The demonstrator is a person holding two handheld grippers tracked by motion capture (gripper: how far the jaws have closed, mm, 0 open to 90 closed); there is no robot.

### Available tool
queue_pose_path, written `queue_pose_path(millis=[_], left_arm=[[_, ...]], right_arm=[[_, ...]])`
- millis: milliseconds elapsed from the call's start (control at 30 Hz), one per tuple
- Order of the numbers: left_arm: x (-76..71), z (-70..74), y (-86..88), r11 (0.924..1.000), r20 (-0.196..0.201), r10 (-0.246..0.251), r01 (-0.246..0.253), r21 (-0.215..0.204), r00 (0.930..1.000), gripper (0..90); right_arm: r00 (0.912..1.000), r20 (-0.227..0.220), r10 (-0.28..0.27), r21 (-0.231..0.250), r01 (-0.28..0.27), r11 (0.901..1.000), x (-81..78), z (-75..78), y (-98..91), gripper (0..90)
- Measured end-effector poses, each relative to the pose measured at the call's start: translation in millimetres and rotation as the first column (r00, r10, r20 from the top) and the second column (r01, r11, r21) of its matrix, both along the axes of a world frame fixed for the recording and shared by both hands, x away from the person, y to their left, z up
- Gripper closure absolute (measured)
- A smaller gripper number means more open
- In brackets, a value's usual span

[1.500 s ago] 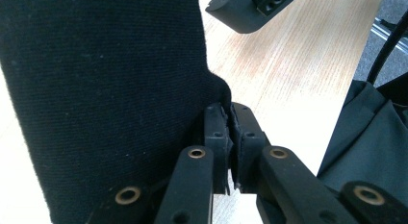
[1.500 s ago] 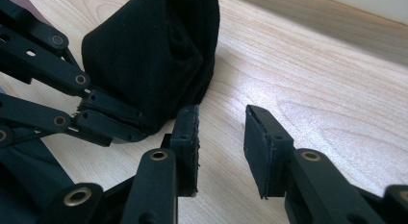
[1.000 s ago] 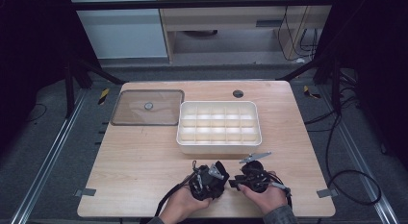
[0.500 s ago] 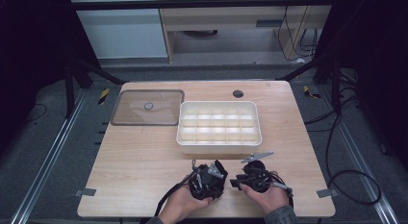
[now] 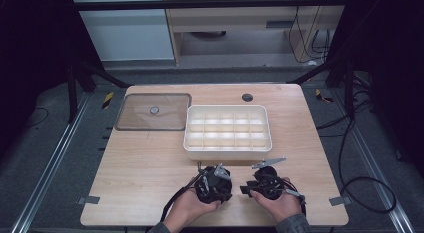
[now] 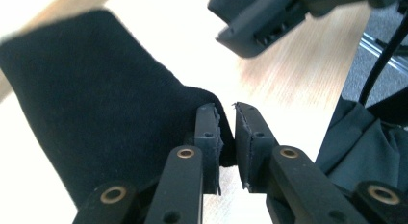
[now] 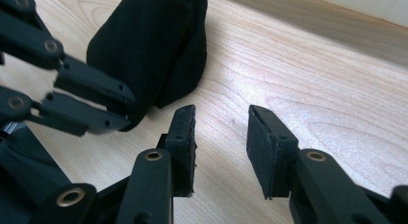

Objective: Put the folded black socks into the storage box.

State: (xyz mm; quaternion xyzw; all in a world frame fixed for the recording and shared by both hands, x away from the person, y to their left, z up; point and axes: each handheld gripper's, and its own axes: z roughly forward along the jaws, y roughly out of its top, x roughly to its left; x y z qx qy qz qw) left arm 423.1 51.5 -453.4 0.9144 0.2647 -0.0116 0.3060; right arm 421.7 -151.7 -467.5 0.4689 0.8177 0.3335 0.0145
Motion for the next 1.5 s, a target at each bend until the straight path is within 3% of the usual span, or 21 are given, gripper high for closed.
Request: queue_pose_path(millis=[267,533,1500], left_arm=[[8.0,6.1,1.3,0.9998,0.002,0.018,-0.018,-0.012,0.9998,76.8],[14.6,-1.3,-4.1,0.9992,-0.021,0.033,-0.034,-0.022,0.9992,74.8],[13.3,14.2,5.0,0.9968,0.010,0.060,-0.059,-0.055,0.9982,61.6]], right_arm=[[1.0000,-0.001,-0.004,-0.002,0.004,1.0000,0.0,0.7,-1.0,63.0],[1.0000,0.001,-0.009,0.002,0.009,1.0000,-0.3,1.8,-3.4,62.4],[0.9998,0.001,-0.017,-0.001,0.017,0.9998,-0.7,3.0,-4.6,60.4]])
